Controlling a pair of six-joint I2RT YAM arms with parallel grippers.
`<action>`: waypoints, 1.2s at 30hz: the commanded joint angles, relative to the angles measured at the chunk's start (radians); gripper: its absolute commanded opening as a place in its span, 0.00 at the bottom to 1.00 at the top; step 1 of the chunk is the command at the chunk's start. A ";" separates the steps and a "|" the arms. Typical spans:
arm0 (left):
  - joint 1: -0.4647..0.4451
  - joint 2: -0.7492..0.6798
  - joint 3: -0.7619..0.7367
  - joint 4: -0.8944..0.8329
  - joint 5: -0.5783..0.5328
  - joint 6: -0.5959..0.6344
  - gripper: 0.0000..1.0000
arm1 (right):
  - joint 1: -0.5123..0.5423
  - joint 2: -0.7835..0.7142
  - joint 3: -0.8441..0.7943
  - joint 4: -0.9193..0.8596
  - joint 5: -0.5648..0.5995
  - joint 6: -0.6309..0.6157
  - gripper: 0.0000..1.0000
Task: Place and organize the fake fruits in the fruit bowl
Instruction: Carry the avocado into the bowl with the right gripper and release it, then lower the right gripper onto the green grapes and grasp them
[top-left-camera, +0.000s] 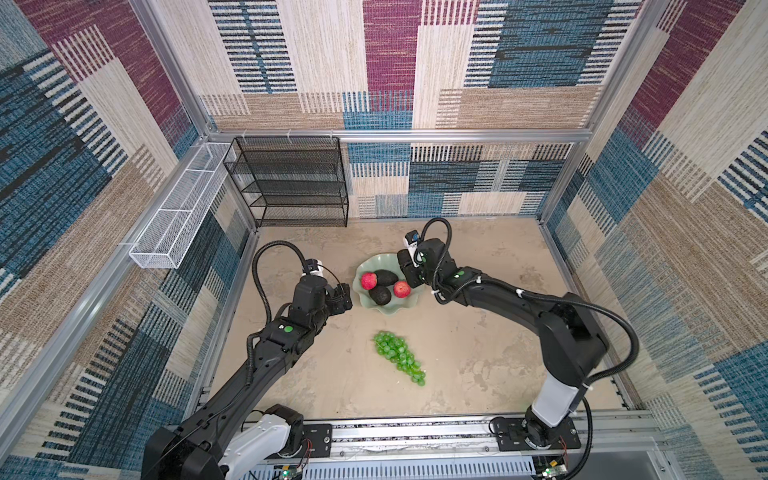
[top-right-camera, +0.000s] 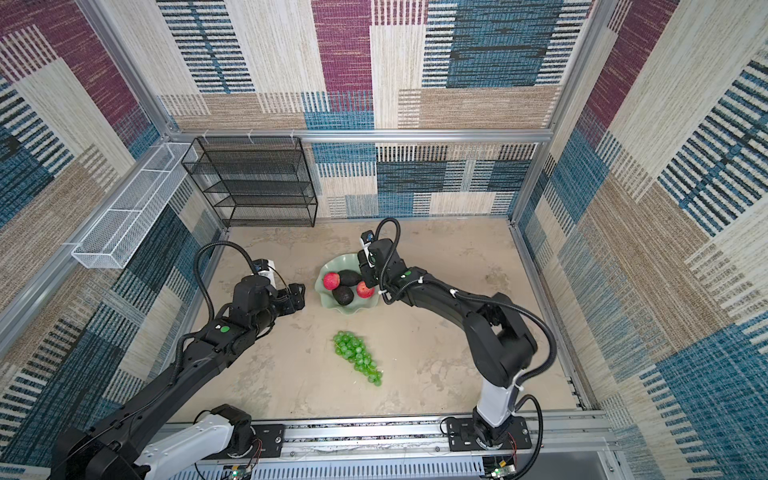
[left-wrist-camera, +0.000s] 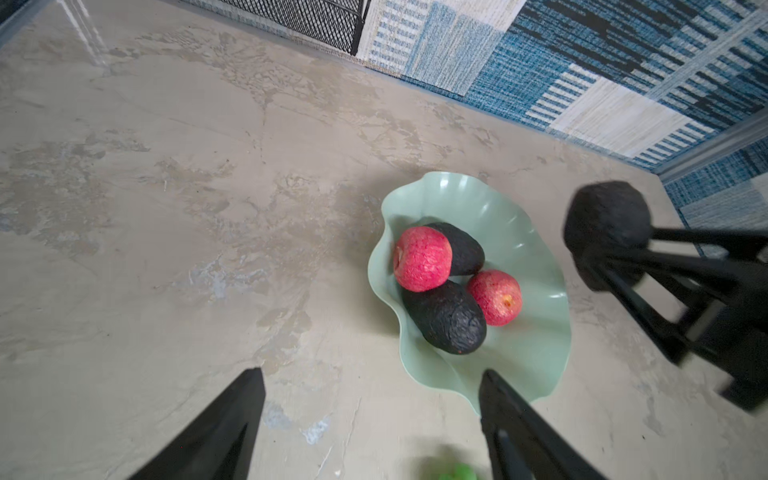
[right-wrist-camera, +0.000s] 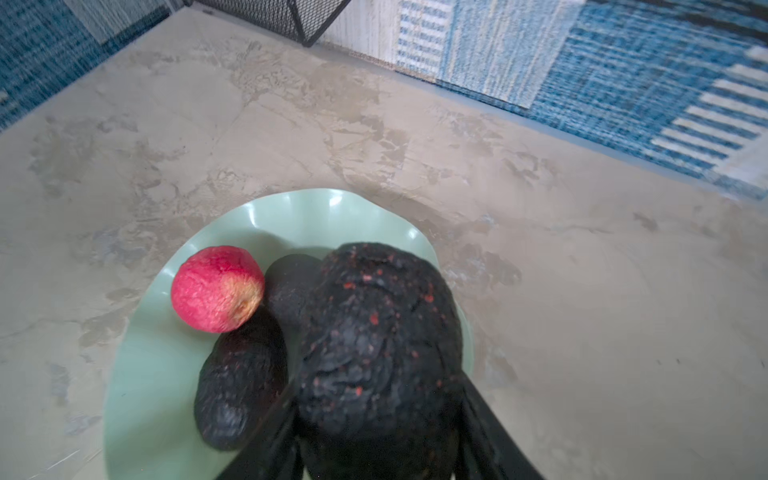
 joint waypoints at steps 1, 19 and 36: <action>0.002 -0.037 -0.042 0.016 0.084 -0.028 0.84 | -0.006 0.082 0.078 -0.018 -0.009 -0.104 0.47; 0.005 -0.086 -0.092 0.033 0.123 -0.046 0.84 | -0.011 0.222 0.163 -0.003 0.009 -0.084 0.70; 0.005 -0.052 -0.051 0.082 0.074 0.014 0.85 | 0.149 -0.405 -0.658 0.384 -0.366 0.058 0.93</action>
